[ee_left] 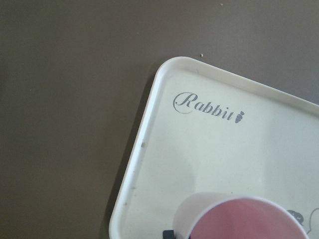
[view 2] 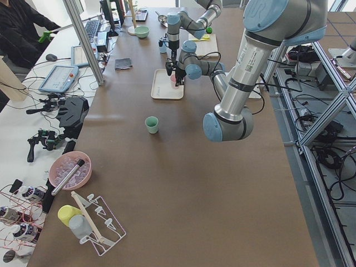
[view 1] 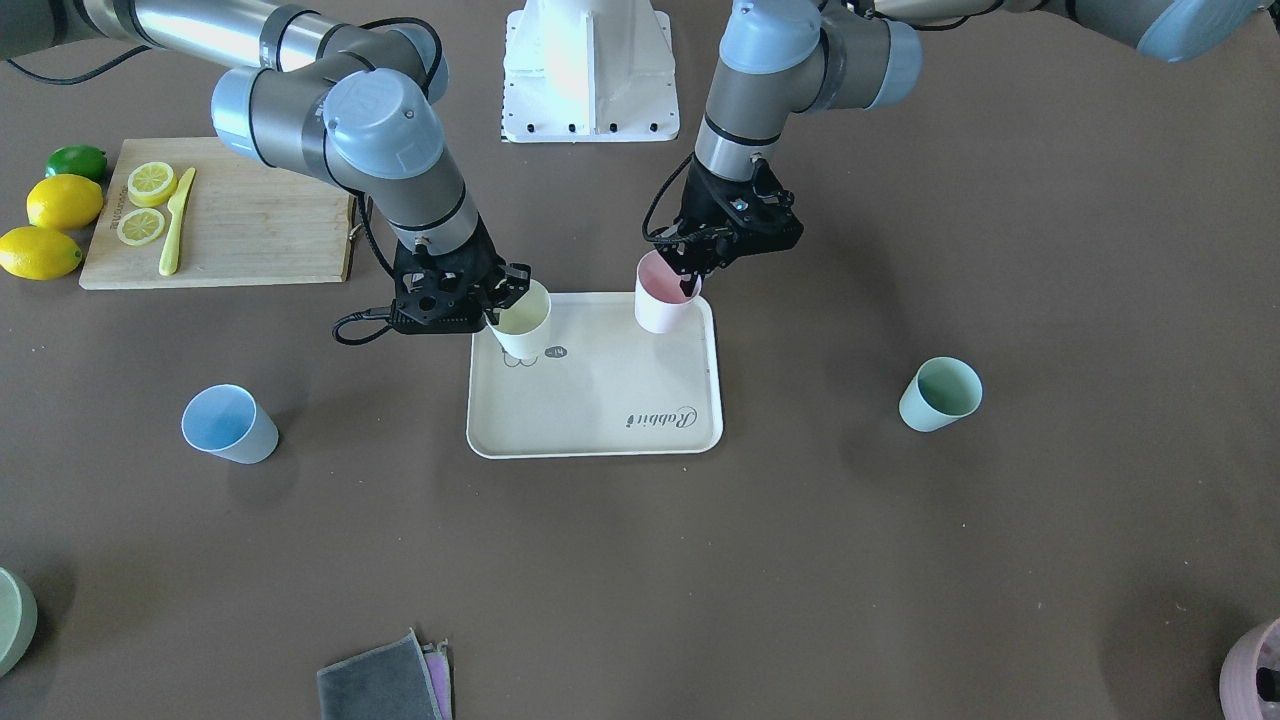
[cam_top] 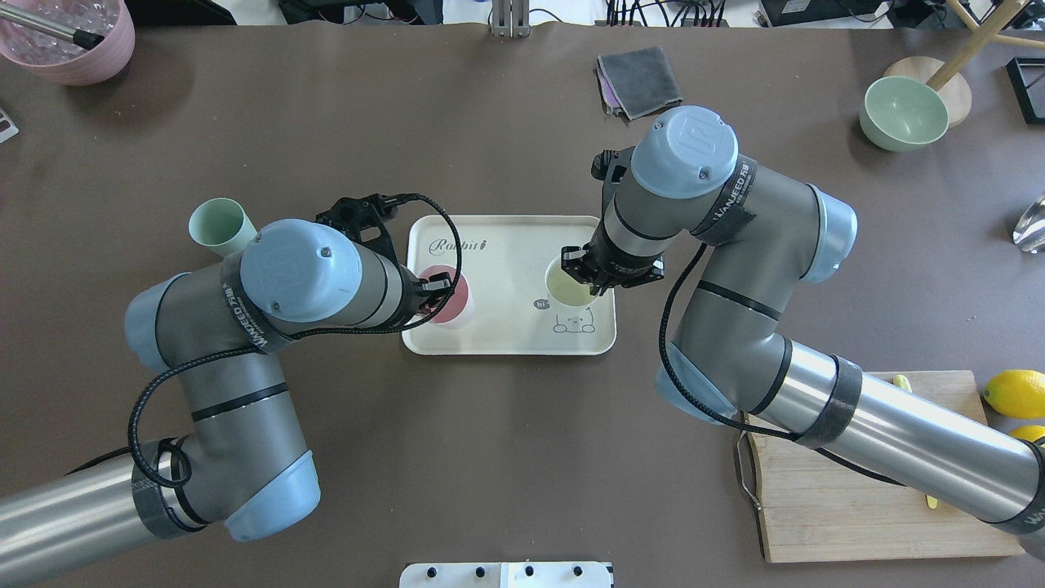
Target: Place all cups on tray
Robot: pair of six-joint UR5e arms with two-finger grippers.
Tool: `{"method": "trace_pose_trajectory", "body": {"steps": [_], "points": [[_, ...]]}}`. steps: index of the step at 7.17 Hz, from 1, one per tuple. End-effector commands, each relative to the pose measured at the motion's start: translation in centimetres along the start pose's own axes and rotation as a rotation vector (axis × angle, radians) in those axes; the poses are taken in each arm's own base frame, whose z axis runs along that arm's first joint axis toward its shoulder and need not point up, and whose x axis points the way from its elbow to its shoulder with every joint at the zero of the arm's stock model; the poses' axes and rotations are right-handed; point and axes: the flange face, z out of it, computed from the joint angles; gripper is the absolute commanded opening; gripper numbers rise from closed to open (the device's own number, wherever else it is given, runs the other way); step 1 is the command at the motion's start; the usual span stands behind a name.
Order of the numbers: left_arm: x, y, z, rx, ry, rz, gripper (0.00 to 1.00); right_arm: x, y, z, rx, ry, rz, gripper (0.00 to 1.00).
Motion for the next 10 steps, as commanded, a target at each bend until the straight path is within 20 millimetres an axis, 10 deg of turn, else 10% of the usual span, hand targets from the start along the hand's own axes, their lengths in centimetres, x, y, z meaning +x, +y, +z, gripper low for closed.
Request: {"method": "trace_pose_trajectory", "body": {"steps": [1, 2, 5, 7, 9, 10], "points": [[0.1, 0.4, 1.2, 0.007, -0.018, 0.001, 0.0, 0.1, -0.5, 1.2, 0.007, -0.018, -0.002, 0.73], [0.0, 0.6, 1.6, 0.006, -0.025, 0.002, 0.0, -0.4, -0.5, 0.9, 0.01, -0.026, 0.003, 1.0], [-0.2, 1.3, 3.0, 0.034, -0.046, 0.013, 0.0, 1.1, -3.0, -5.3, 0.011, -0.058, 0.05, 1.0], [0.3, 1.3, 2.4, 0.029, -0.034, 0.022, 0.91, 5.9, -7.7, -10.5, 0.018, -0.029, 0.063, 1.0], [0.1, -0.9, 0.3, 0.026, -0.028, 0.092, 0.97, 14.6, -12.8, -12.8, 0.044, 0.083, -0.033, 1.0], [-0.7, -3.5, -1.5, 0.007, -0.049, 0.084, 0.97, 19.7, -14.1, -10.9, 0.024, 0.127, -0.065, 1.0]]}}
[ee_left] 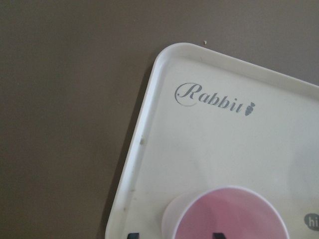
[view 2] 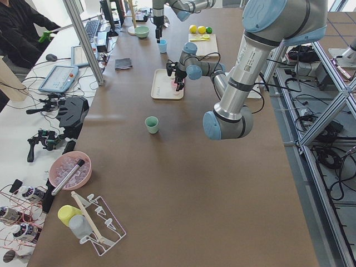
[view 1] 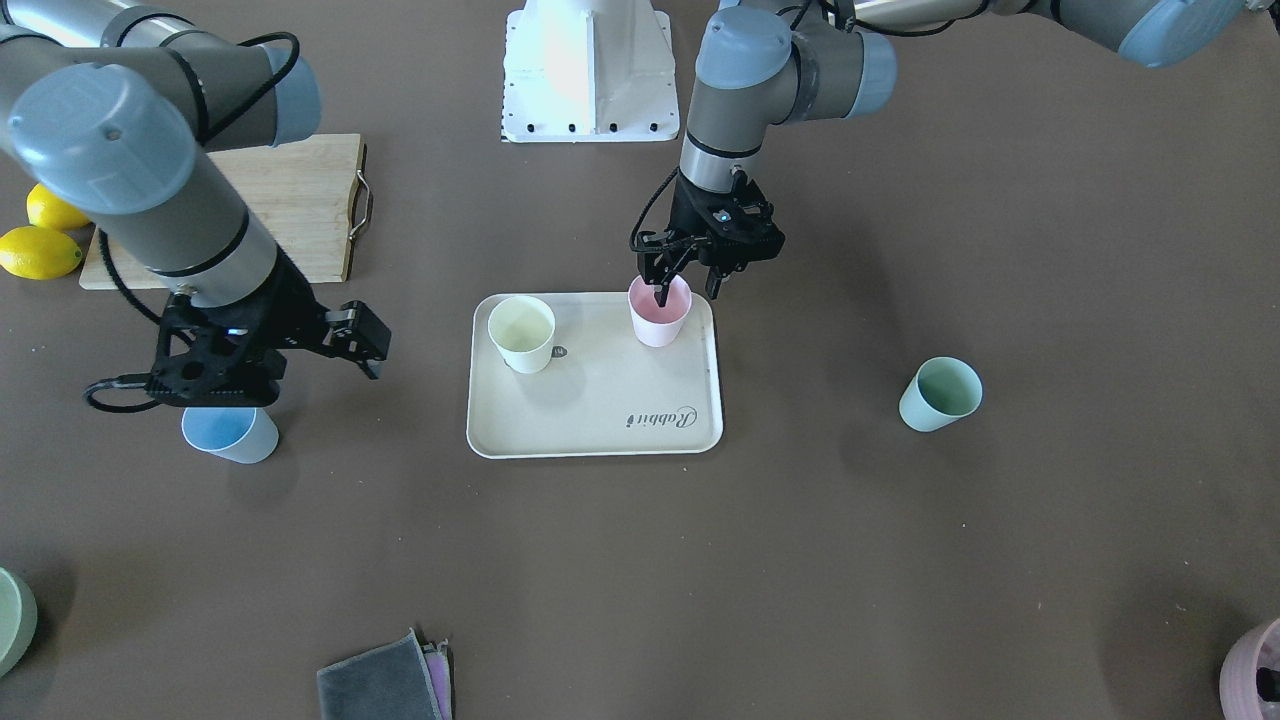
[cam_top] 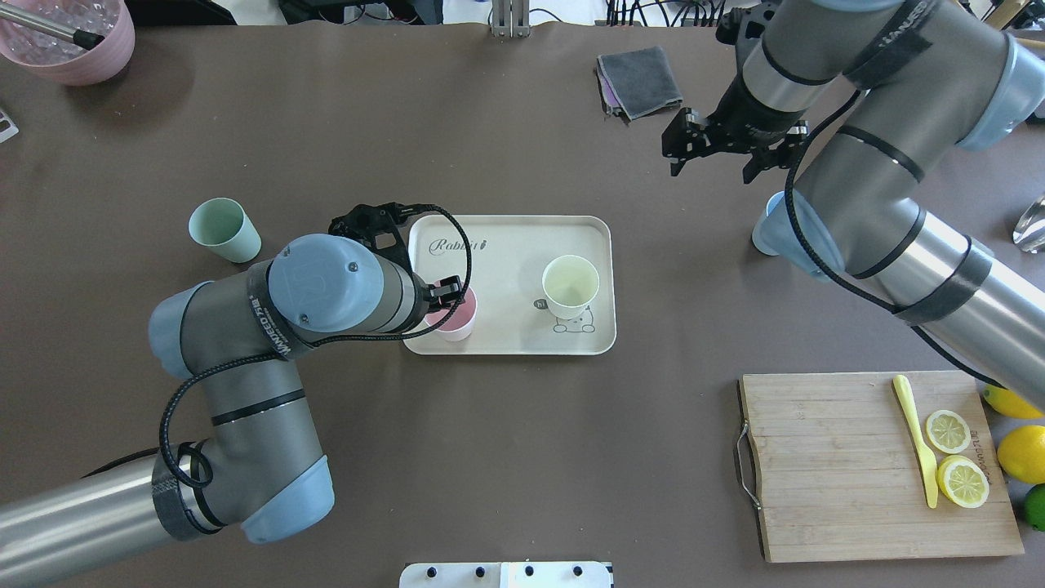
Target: Place all cups on tray
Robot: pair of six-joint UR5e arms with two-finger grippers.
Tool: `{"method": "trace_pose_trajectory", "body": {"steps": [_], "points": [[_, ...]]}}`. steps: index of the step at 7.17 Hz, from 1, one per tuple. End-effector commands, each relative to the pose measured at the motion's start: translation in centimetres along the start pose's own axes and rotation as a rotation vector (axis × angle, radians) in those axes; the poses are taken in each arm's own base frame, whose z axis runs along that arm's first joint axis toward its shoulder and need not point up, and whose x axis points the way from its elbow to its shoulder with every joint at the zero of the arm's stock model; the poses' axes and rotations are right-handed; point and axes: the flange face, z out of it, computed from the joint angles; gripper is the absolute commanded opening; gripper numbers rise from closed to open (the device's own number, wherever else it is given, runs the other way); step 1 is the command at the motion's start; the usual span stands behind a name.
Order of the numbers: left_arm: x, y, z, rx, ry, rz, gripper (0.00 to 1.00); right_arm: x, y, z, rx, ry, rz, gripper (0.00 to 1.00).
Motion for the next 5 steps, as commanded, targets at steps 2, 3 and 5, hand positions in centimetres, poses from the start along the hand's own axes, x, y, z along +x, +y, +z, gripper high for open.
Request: {"method": "trace_pose_trajectory", "body": {"steps": [2, 3, 5], "points": [[-3.0, -7.3, -4.9, -0.012, -0.034, 0.083, 0.97, 12.9, -1.4, 5.9, -0.01, 0.062, -0.1, 1.0], [-5.3, -9.5, -6.0, -0.031, -0.033, 0.092, 0.97, 15.8, -0.5, 7.6, 0.02, 0.031, -0.13, 1.0], [-11.4, -14.0, -8.1, -0.04, -0.054, 0.165, 0.97, 18.7, 1.2, 9.7, -0.002, 0.05, -0.117, 1.0]]}}
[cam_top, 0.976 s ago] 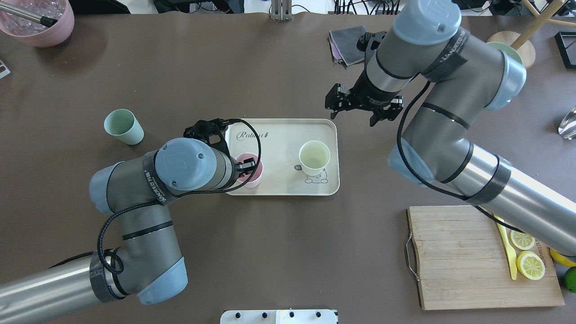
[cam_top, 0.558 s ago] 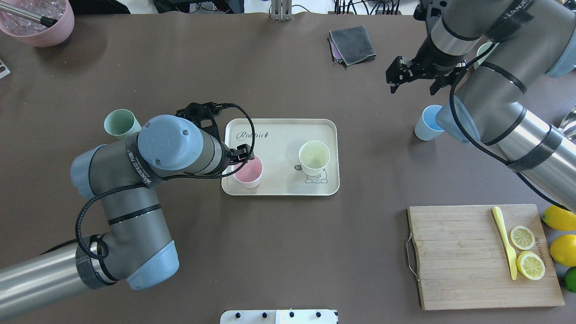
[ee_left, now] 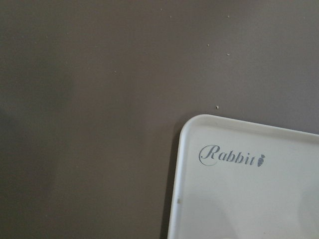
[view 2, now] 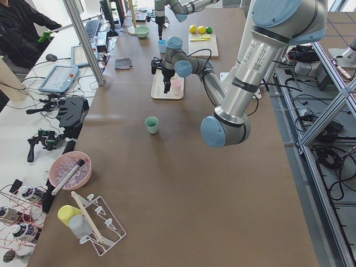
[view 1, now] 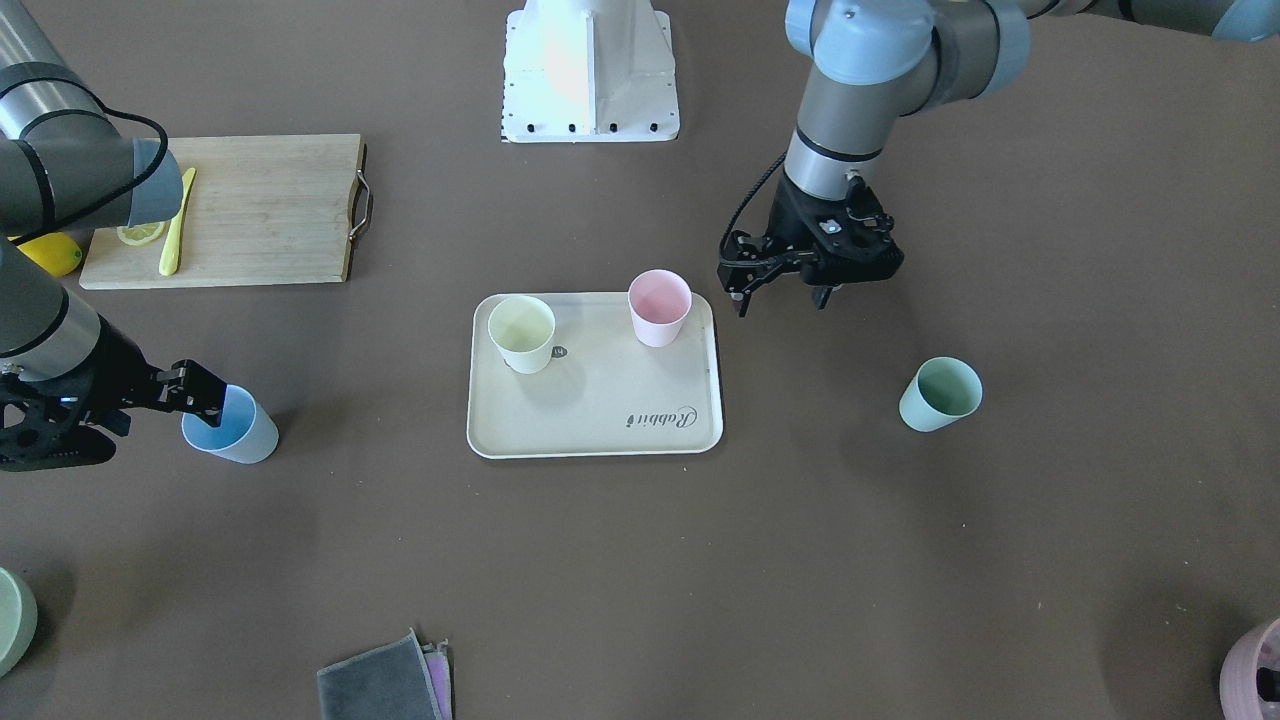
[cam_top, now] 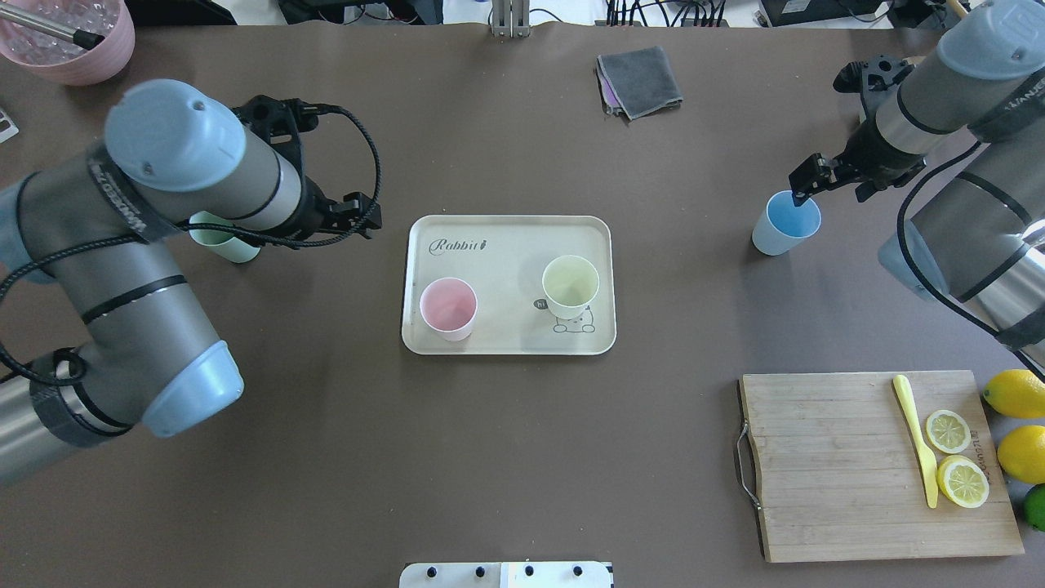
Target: Place all cups on tray
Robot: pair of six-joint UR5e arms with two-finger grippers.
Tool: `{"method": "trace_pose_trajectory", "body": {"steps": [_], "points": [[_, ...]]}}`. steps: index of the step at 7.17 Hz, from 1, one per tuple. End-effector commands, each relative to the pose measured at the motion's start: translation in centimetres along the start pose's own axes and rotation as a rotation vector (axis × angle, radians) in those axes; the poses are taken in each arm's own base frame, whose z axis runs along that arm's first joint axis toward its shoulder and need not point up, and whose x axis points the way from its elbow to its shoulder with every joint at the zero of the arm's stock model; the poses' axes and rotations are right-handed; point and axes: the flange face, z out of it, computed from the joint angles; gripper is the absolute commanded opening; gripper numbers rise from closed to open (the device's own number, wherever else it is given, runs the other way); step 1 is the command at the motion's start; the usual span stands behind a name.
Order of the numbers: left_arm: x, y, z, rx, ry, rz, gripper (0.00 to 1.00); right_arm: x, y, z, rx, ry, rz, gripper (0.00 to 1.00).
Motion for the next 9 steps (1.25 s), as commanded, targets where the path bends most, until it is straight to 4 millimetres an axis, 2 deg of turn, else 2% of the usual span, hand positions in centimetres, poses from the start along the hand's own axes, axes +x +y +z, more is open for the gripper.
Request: {"method": "trace_pose_trajectory", "body": {"steps": [1, 2, 3, 4, 5, 6, 7, 8, 9], "points": [[-7.6, -3.9, -1.5, -0.025, -0.029, 0.083, 0.97, 1.5, 1.8, 2.2, -0.019, 0.018, 0.002, 1.0], [-11.9, -5.4, -1.7, -0.014, -0.065, 0.16, 0.97, 1.0, 2.3, 3.0, -0.028, 0.024, -0.004, 1.0], [-14.7, -6.6, -1.6, -0.01, -0.096, 0.191, 0.97, 0.6, 2.6, 3.3, -0.034, 0.023, -0.007, 1.0], [-16.5, -7.0, -0.3, -0.021, -0.118, 0.205, 0.97, 0.4, 2.7, 3.5, -0.037, 0.023, -0.011, 1.0], [-17.4, -7.6, 1.7, -0.014, -0.11, 0.189, 0.97, 0.2, 2.9, 4.1, -0.047, 0.025, -0.016, 1.0], [-18.3, -8.3, 4.4, -0.002, -0.091, 0.173, 0.97, -0.1, 2.9, 4.3, -0.05, 0.026, -0.017, 0.86], [-18.8, -8.6, 5.3, 0.015, -0.072, 0.178, 0.96, -0.3, 2.9, 4.1, -0.049, 0.021, -0.02, 0.12], [-19.2, -8.7, 5.6, 0.012, -0.078, 0.174, 0.96, -1.0, 2.7, 3.9, -0.043, 0.016, -0.028, 0.0], [-19.1, -8.7, 5.8, 0.011, -0.08, 0.172, 0.96, -2.3, 2.0, 2.7, -0.032, -0.01, -0.038, 0.0]]}}
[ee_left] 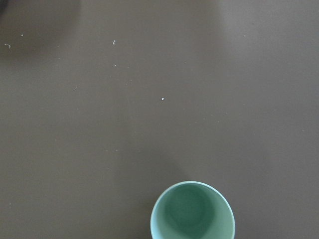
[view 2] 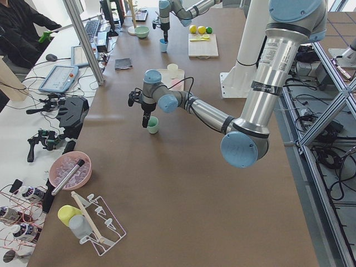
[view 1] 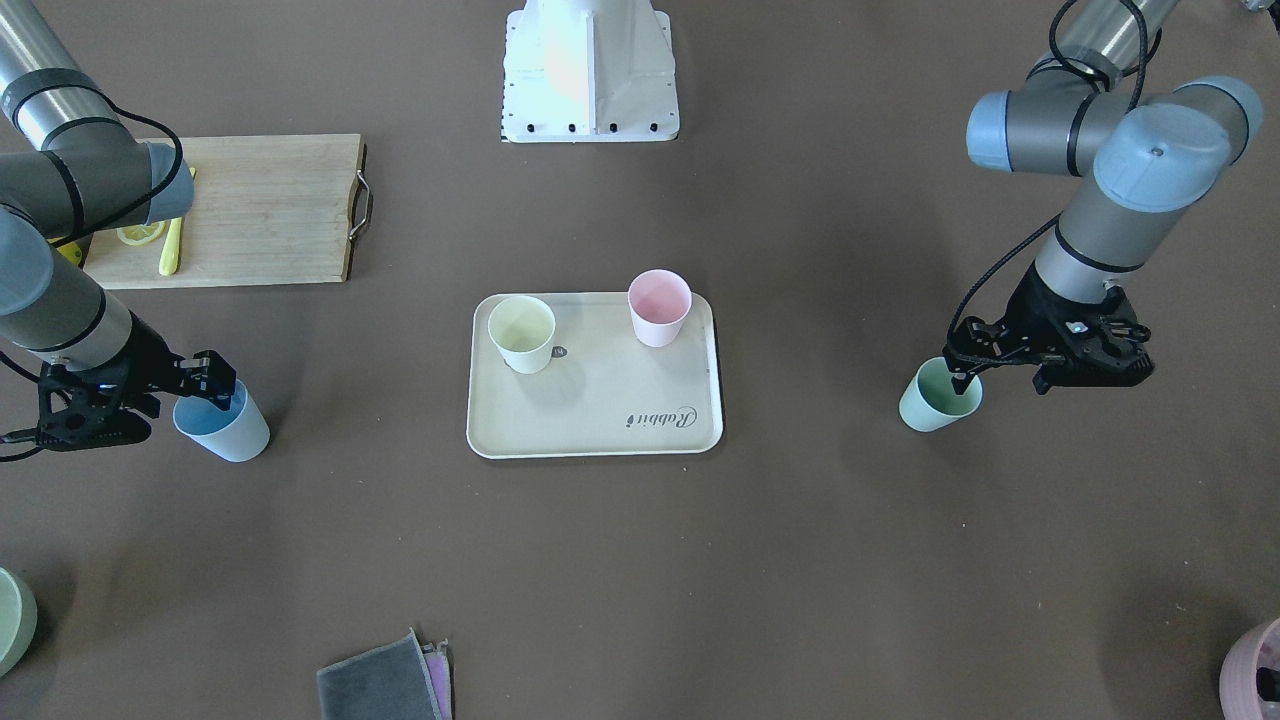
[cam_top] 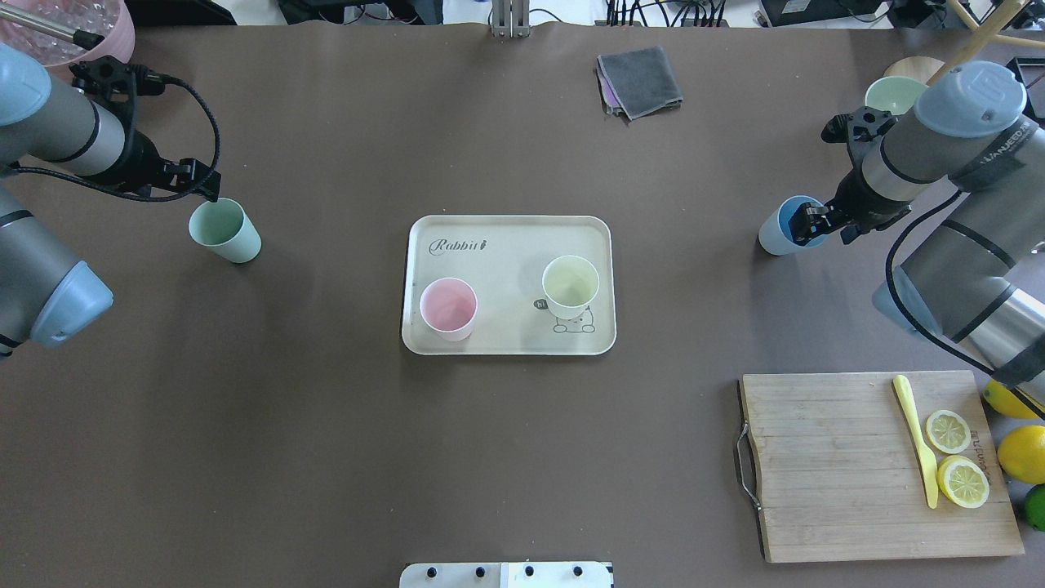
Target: Place all cups on tray
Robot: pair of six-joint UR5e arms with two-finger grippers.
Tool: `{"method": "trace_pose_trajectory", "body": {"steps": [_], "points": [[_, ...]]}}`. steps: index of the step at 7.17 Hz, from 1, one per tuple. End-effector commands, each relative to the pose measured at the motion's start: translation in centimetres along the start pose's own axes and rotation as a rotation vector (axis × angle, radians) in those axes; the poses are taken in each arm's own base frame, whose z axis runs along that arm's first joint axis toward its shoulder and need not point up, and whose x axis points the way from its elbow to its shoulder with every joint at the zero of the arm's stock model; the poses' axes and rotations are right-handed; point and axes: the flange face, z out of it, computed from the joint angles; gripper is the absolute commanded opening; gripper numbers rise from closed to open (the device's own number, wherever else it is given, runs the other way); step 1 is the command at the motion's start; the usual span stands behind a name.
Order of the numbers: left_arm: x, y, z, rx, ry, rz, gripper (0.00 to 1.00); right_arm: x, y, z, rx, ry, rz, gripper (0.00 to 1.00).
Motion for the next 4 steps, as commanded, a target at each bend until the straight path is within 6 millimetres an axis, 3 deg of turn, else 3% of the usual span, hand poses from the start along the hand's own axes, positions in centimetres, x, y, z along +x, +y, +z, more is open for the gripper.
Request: {"method": "trace_pose_trajectory", "body": {"steps": [1, 3, 4], "points": [[-0.2, -0.3, 1.2, -0.007, -0.007, -0.013, 0.95, -1.4, -1.1, -2.0, 0.014, -0.04, -0.007, 0.0], [-0.8, -0.3, 2.5, -0.015, -0.016, -0.016, 0.95, 0.1, -2.8, -5.7, 0.01, -0.123, 0.034, 0.0], [-1.1, -0.1, 2.9, -0.007, -0.005, -0.012, 0.95, -0.4, -3.8, -7.3, 0.004, -0.149, 0.045, 0.0]]}}
